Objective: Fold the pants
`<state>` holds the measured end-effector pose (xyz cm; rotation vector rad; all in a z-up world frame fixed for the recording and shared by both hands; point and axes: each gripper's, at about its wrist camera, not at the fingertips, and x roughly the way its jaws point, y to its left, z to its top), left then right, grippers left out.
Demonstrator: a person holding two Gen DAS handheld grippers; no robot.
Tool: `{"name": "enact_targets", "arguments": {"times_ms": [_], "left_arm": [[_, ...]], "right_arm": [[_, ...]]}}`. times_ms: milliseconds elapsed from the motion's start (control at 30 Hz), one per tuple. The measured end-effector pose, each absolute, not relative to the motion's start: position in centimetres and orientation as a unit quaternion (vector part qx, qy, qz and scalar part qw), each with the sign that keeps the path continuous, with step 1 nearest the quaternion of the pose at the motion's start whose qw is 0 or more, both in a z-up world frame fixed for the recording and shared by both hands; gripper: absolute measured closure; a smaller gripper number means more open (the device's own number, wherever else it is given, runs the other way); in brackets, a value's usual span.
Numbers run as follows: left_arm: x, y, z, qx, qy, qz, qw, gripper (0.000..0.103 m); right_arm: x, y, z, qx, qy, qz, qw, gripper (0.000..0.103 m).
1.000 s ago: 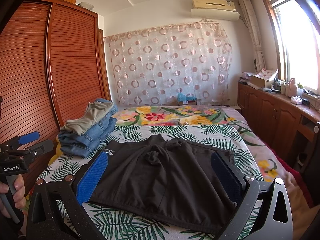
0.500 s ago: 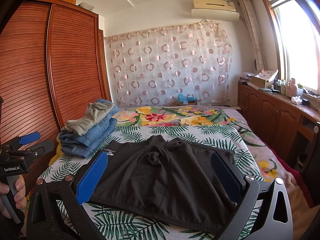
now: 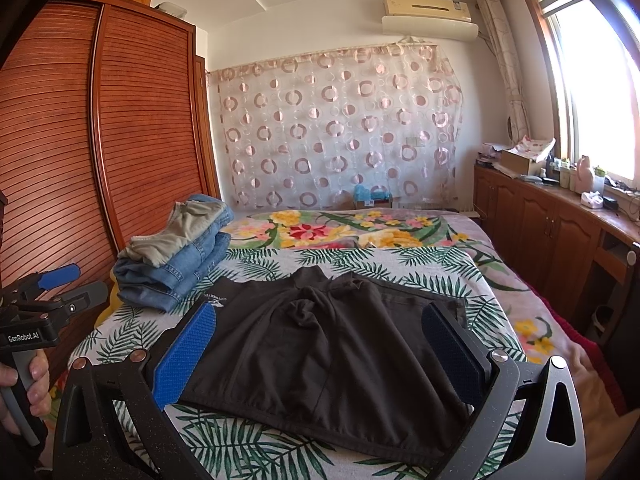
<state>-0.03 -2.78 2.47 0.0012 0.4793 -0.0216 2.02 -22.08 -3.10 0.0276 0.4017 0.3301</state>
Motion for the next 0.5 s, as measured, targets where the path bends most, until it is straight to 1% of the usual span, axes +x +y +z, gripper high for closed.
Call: {"name": "enact_targets", "arguments": {"times_ms": [500], "left_arm": [[2.0, -2.3, -1.8, -0.015, 0.288, -0.022, 0.957, 0.0]], "right_arm": [[3.9, -22.8, -4.2, 0.005, 0.236, 0.131, 0.963, 0.0]]}}
